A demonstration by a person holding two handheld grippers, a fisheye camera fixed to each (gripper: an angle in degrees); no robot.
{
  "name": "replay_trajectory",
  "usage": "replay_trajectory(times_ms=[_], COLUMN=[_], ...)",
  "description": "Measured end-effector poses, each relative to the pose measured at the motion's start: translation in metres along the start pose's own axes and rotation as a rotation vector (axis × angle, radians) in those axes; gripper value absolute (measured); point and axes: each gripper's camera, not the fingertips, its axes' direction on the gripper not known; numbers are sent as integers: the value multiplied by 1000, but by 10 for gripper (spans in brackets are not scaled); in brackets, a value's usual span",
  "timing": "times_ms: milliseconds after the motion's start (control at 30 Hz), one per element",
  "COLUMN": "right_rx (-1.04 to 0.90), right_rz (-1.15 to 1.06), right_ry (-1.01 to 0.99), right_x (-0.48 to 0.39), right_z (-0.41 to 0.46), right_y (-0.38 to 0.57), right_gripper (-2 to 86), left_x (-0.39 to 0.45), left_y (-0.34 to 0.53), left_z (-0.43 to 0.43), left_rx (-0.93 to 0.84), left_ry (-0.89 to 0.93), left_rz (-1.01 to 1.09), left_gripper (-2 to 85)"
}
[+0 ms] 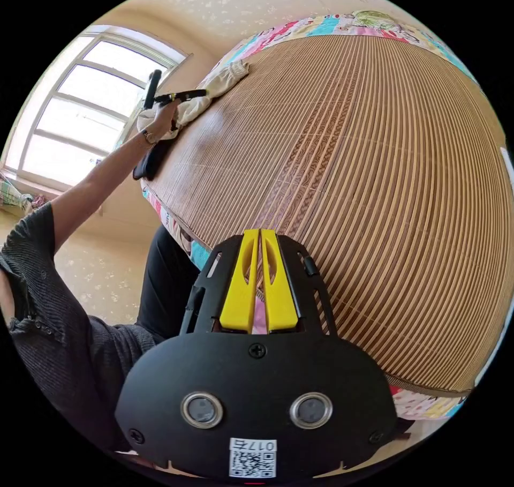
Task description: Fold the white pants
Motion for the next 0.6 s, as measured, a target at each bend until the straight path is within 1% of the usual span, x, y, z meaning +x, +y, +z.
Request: replay_trajectory(times_ms=[67,100,233,267,333,400,433,500,533,567,600], right_rx=[8,9,18,21,34,58,74,104,128,156,171], right_rz=[10,15,23,14,1,-18,-28,-35,-40,-45,-54], right_ry=[-20,-20,-37,-41,-35,-19,-9,-2,-7,-19,-27], right_x=[5,6,9,7,3,-2,-5,-10,-15,-21,-25], right_z=[-3,-4,-13,-18,-28,-40,-48,-59,-67,-77,-83], right_y=[1,2,9,13,20,31,38,49,55,60,62], right_gripper=[17,19,28,30,36,44,50,63,71,78,82], left_x=[3,-1,-16,-26,-42,-69,-77,-105,-109,-114,-114], left_y=[-17,-20,-26,-25,-17,6,14,41,46,54,57], left_z=[32,36,45,40,17,-36,-52,-108,-122,-152,-184], left_rx=[-81,-38,-58,-60,-17,100,138,298,333,398,451], left_ry=[6,5,45,88,181,394,468,805,881,1006,1079], left_rz=[30,-1,-90,-119,-152,-199,-224,-297,-300,-284,-236], left_gripper=[134,126,70,52,45,42,41,39,39,38,38])
